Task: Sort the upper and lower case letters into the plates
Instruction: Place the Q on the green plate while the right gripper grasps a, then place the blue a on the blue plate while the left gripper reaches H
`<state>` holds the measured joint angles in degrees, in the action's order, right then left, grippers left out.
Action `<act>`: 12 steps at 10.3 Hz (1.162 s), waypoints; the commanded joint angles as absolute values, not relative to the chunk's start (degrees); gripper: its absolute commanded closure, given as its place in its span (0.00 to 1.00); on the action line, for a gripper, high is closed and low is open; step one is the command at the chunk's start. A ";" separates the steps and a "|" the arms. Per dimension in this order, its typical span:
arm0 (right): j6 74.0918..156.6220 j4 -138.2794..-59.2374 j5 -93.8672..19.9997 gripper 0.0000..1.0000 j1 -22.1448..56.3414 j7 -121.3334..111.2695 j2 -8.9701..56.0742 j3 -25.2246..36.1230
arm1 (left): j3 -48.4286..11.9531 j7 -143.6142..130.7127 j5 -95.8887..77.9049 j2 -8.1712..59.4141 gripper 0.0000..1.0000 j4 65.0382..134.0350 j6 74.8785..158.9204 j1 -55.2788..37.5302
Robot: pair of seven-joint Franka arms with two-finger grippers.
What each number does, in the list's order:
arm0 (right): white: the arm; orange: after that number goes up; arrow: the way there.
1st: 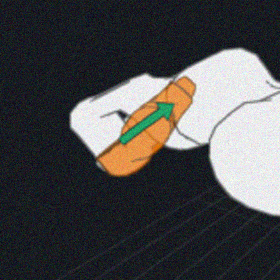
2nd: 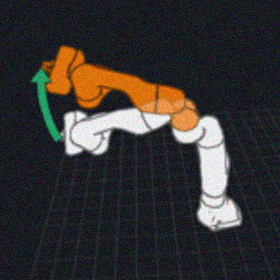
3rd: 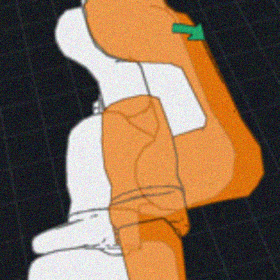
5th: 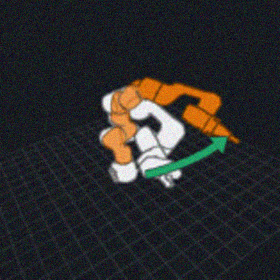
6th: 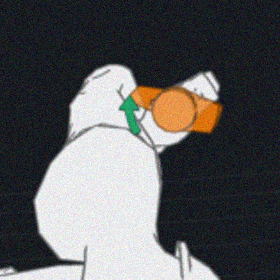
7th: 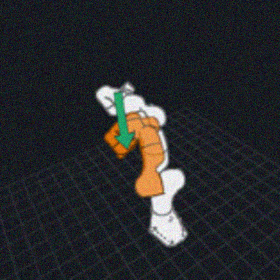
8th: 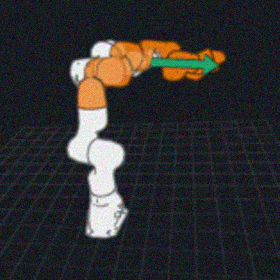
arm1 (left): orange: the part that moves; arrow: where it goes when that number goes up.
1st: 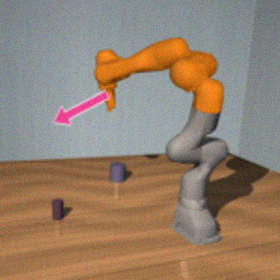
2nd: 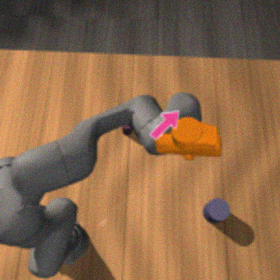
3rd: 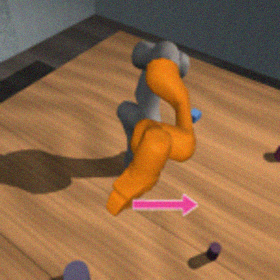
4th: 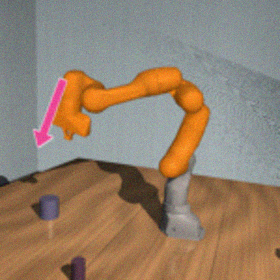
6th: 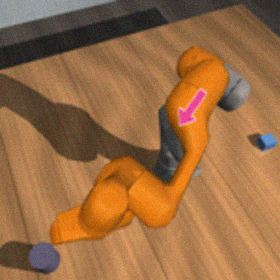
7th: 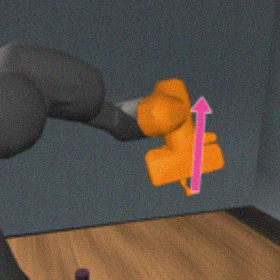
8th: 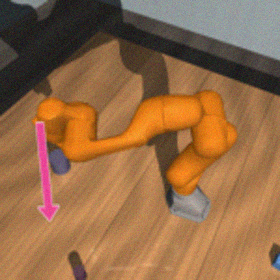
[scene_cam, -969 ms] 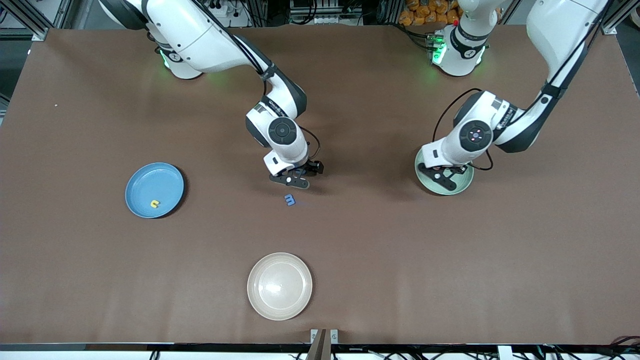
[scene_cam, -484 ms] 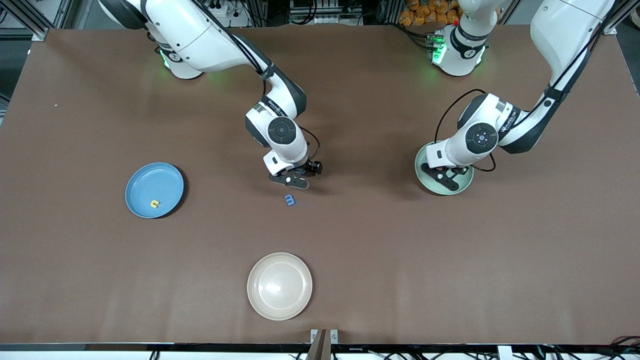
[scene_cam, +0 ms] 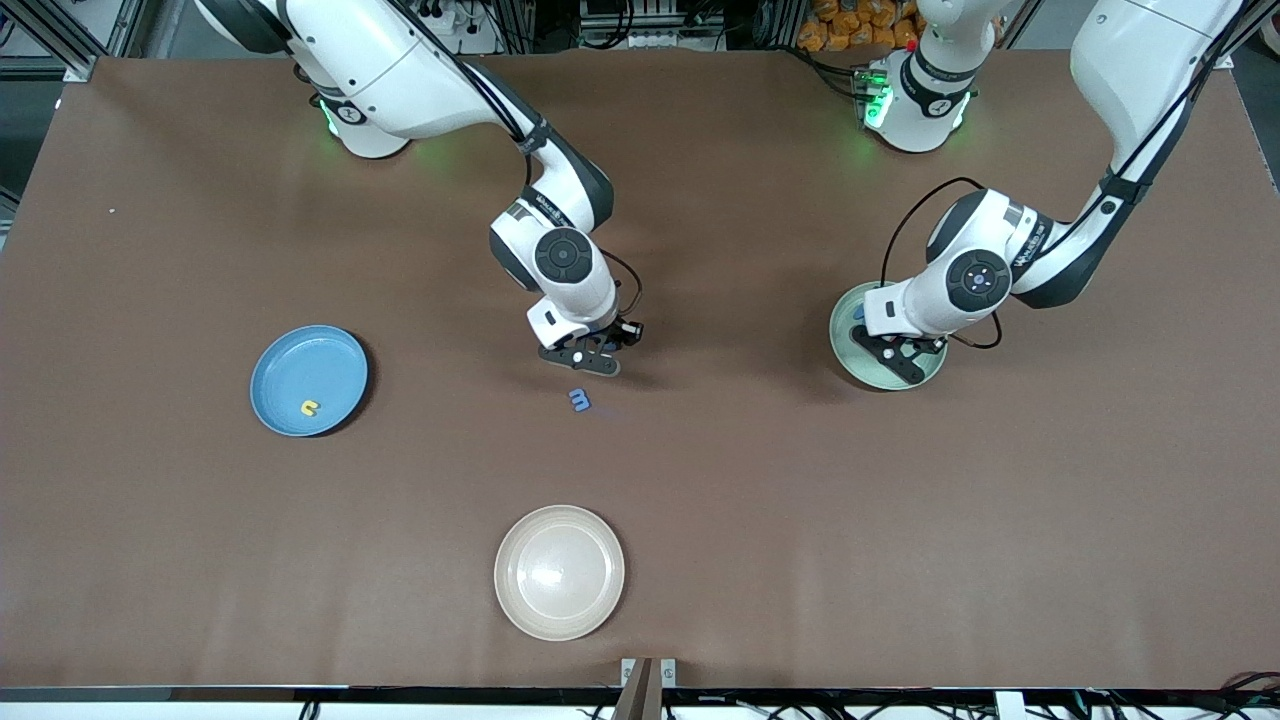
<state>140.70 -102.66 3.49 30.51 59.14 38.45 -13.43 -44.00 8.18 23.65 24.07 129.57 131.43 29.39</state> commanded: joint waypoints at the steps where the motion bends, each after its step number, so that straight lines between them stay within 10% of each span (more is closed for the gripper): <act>1: 136.00 -103.89 4.39 1.00 24.81 58.46 32.19 -14.59 | -44.65 8.70 24.79 24.17 0.00 129.55 131.84 29.80; 7: 114.99 -104.32 5.27 1.00 5.47 37.49 23.29 -8.91 | -53.16 -14.36 21.45 24.26 0.00 127.71 131.40 25.51; 12: 116.62 -111.34 13.52 1.00 1.06 32.70 23.64 -4.75 | -52.91 -45.73 18.45 30.13 0.00 117.36 131.40 5.83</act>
